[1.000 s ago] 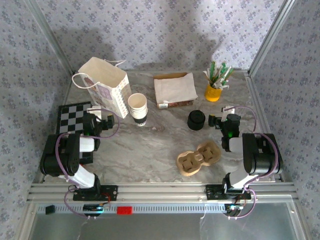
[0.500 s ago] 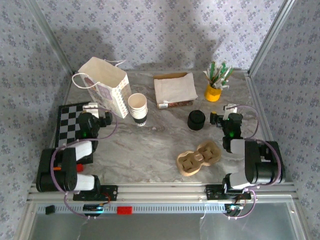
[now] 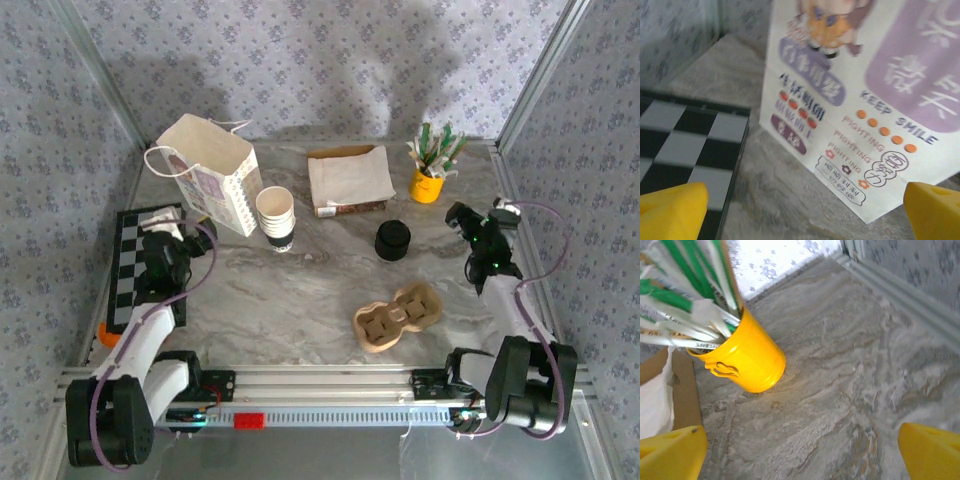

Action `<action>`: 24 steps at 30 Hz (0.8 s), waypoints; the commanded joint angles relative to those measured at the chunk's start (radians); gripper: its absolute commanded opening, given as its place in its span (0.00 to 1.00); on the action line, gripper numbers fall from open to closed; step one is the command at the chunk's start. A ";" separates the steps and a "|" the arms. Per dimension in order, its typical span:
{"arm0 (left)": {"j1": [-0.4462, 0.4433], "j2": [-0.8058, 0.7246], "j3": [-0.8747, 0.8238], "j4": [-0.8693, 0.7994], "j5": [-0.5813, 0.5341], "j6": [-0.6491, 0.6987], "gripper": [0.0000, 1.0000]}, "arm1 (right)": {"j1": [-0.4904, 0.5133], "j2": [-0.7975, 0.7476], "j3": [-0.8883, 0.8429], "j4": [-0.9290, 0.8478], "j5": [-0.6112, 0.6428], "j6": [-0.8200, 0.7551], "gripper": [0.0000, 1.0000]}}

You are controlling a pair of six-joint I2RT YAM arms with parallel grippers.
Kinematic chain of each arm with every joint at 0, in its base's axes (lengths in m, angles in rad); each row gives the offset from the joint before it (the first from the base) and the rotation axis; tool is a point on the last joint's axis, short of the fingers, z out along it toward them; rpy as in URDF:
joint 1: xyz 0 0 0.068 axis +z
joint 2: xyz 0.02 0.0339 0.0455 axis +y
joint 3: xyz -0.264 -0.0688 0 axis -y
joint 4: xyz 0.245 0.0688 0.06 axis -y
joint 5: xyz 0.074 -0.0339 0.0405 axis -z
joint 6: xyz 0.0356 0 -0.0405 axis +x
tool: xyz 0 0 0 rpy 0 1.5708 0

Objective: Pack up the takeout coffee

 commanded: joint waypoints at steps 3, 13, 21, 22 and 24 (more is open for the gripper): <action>0.013 -0.080 0.042 -0.211 -0.029 -0.239 1.00 | -0.041 0.005 0.031 -0.185 -0.142 0.145 1.00; -0.012 -0.194 0.083 -0.461 0.146 -0.268 1.00 | 0.237 -0.015 0.230 -0.514 -0.023 0.098 1.00; -0.072 -0.291 0.108 -0.596 0.181 -0.267 1.00 | 0.579 0.132 0.511 -0.761 0.111 0.113 0.96; -0.082 -0.293 0.115 -0.608 0.184 -0.269 1.00 | 0.617 0.154 0.551 -0.800 0.131 0.114 0.95; -0.103 -0.288 0.125 -0.617 0.194 -0.272 1.00 | 0.701 0.197 0.632 -0.849 0.188 0.118 0.94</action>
